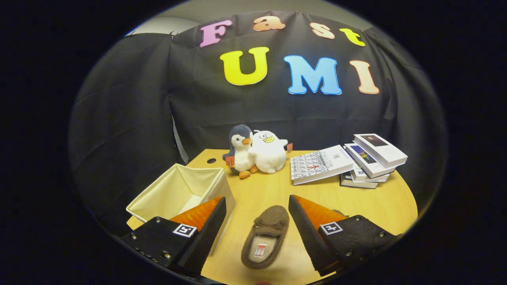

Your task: Open the storage box then place both shoes into the box .Put the left shoe in first, then the right shoe, with the right side of both shoes facing outward in a uniform manner.

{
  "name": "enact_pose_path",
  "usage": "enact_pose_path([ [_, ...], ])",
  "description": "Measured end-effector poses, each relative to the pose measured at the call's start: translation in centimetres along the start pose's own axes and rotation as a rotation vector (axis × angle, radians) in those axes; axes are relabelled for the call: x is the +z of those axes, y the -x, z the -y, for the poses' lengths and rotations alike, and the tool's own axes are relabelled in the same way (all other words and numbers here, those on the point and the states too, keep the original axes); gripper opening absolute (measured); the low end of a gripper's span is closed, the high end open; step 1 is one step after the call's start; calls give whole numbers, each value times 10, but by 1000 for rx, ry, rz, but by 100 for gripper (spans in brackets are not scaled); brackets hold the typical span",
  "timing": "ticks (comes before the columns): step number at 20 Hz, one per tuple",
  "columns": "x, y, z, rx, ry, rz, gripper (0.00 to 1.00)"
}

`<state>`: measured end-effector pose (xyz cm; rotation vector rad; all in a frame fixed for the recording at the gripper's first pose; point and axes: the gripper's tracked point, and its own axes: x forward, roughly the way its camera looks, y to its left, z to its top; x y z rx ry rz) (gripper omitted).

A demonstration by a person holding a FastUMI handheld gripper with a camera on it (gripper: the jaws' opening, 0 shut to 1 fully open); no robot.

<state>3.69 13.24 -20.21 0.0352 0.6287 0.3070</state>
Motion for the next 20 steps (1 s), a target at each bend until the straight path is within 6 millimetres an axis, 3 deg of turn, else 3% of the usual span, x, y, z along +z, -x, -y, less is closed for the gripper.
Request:
enact_pose_path([
  [10, -90, -42, 41, -38, 44, -224, 98],
  [18, -148, -67, 48, -39, 74, -398, 96],
  [20, -156, -67, 44, -25, 47, -435, 87],
])
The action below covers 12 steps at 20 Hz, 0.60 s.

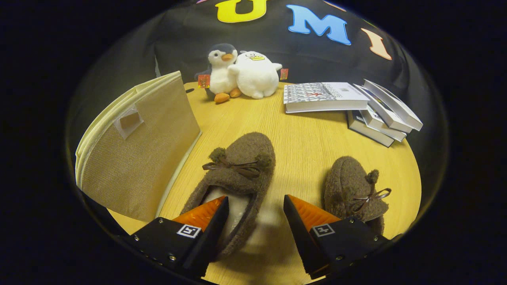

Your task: Open the storage box then place both shoes into the box .Put the left shoe in first, then the right shoe, with the right side of both shoes facing outward in a uniform manner.

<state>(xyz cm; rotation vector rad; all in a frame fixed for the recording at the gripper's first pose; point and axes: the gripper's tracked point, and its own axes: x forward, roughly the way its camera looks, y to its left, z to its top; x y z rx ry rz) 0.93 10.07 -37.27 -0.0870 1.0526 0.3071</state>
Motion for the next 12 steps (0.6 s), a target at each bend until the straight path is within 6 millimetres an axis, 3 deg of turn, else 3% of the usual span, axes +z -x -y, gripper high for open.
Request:
enact_pose_path([
  [1, -2, -6, -5, 17, -25, -1, 87],
  [3, 1, -4, -9, 20, -48, -18, 51],
  [4, 0, -3, -9, 18, -46, -29, 40],
  [5, 1, -1, -10, 26, -40, -37, 40],
  [6, 4, 0, 3, -35, -64, -15, 40],
  [8, 0, -3, 2, -27, -144, -50, 4],
  [12, 18, 13, -8, 36, -301, -39, 4],
])
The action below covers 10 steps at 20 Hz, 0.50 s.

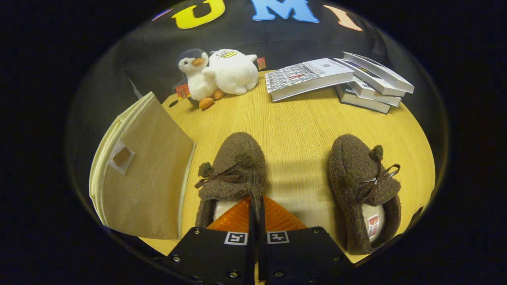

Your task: Open the storage box then place both shoes into the box .Put the left shoe in first, then the right shoe, with the right side of both shoes facing outward in a uniform manner.

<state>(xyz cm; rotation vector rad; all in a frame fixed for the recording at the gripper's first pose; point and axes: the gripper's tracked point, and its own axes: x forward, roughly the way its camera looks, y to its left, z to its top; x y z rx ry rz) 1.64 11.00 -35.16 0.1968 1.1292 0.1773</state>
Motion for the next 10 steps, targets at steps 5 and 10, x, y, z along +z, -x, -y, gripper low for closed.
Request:
enact_pose_path([
  [5, 22, 28, -19, 44, -54, 43, 4],
  [10, 54, 68, -50, 113, -104, 110, 4],
])
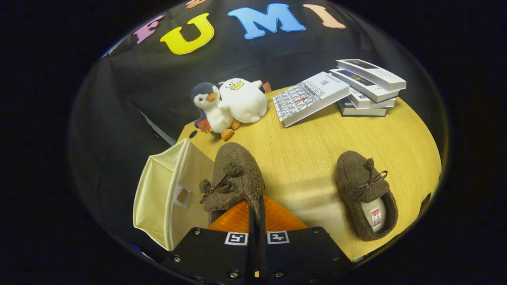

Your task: Open the storage box then place both shoes into the box .Put the left shoe in first, then the right shoe, with the right side of both shoes facing outward in a uniform manner.

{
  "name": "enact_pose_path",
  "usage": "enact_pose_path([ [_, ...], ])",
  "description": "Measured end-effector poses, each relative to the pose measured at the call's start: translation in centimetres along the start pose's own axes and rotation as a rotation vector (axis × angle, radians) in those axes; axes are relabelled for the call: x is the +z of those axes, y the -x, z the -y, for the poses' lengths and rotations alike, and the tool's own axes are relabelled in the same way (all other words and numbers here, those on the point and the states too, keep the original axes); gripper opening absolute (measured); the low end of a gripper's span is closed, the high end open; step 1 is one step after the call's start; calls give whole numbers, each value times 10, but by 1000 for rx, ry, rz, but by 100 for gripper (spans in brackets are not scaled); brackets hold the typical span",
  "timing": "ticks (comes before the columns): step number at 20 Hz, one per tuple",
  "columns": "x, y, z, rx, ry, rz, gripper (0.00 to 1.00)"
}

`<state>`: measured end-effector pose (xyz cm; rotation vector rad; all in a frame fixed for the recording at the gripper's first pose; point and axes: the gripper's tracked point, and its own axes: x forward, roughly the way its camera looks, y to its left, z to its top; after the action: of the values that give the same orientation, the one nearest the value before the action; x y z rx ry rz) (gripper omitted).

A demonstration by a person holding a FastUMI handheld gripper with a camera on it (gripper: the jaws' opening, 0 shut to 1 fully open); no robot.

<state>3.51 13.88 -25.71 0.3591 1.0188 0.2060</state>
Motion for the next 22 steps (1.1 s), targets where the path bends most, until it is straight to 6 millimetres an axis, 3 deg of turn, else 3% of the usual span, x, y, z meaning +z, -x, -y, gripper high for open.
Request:
enact_pose_path([
  [4, 24, 22, -37, 58, -6, 52, 4],
  [8, 33, 32, -75, 116, -24, 70, 4],
  [12, 35, 25, -114, 162, -48, 75, 3],
  [17, 20, 6, -162, 208, -70, 68, 3],
  [22, 3, -17, -195, 209, -76, 71, 3],
])
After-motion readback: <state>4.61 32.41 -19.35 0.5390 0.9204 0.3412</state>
